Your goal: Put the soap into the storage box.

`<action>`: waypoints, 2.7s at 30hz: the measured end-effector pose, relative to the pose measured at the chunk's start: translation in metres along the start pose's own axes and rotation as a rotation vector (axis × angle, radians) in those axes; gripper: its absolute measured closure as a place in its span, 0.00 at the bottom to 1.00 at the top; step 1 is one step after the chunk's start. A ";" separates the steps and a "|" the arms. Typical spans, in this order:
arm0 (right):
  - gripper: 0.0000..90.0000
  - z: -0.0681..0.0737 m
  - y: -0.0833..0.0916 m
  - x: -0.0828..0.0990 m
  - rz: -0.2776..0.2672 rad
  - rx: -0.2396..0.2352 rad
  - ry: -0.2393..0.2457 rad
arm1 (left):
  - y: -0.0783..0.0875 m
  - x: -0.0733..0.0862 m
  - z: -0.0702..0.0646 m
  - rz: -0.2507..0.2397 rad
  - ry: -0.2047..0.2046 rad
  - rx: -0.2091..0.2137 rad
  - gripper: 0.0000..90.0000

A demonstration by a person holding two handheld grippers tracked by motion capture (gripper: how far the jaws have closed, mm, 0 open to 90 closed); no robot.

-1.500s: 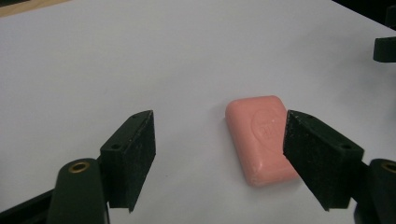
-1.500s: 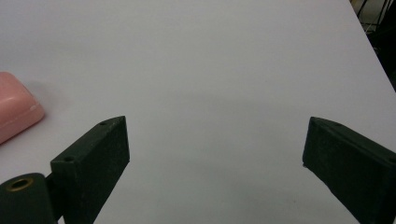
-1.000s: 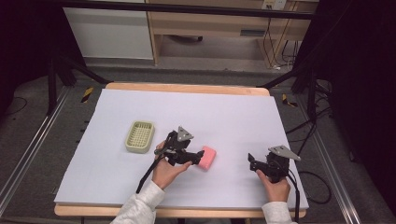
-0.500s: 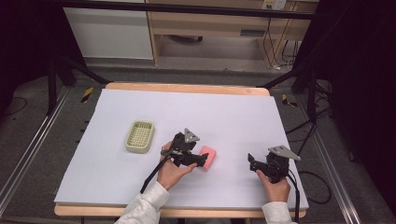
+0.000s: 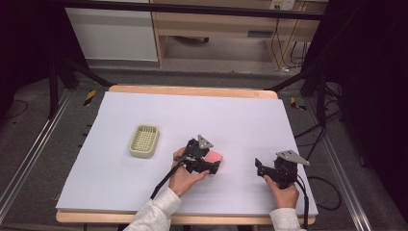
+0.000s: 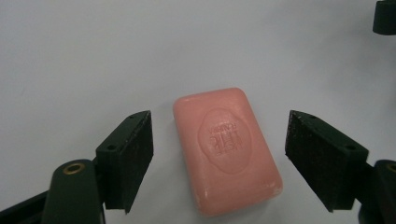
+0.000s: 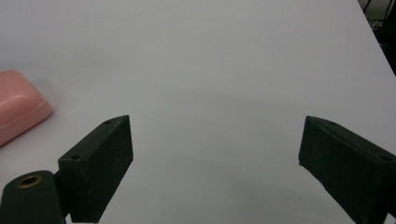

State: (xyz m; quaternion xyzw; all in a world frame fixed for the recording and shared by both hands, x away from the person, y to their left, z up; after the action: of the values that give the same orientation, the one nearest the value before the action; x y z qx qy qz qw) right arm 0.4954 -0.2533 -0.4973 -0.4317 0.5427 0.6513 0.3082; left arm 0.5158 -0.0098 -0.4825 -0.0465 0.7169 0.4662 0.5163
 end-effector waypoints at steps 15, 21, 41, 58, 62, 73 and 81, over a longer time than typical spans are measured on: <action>0.12 -0.001 0.000 0.000 0.003 -0.002 0.003 | -0.017 0.006 -0.005 0.048 0.013 -0.007 0.26; 0.12 -0.001 0.000 0.000 0.006 -0.004 0.005 | -0.022 0.008 -0.005 0.060 0.015 -0.011 0.26; 0.12 0.000 -0.001 0.000 0.009 -0.008 0.007 | -0.033 0.013 -0.004 0.093 0.052 -0.021 0.32; 0.13 0.001 -0.001 0.001 0.014 -0.010 0.012 | -0.032 0.013 -0.006 0.140 0.081 -0.029 0.41; 0.13 0.001 -0.001 0.001 0.015 -0.010 0.016 | -0.032 0.013 -0.006 0.144 0.081 -0.029 0.41; 0.13 0.001 -0.002 0.001 0.016 -0.011 0.016 | -0.027 0.013 -0.002 0.143 0.070 -0.020 0.41; 0.13 0.002 -0.001 0.001 0.014 -0.011 0.015 | -0.017 0.011 0.001 0.121 0.068 -0.011 0.41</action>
State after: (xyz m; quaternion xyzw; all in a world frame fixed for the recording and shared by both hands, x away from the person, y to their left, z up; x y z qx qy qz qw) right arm 0.4956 -0.2514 -0.4988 -0.4345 0.5442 0.6532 0.2973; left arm 0.5211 -0.0138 -0.5011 -0.0217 0.7330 0.4988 0.4620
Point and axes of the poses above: each handheld gripper's, and its own axes: y roughly backward along the jaws, x roughly out of its underside, z roughly to its left, the point moved 6 cm from there along -y, roughly forward along the jaws, and after that the axes turned 6 degrees about -z, right-handed, at the moved point
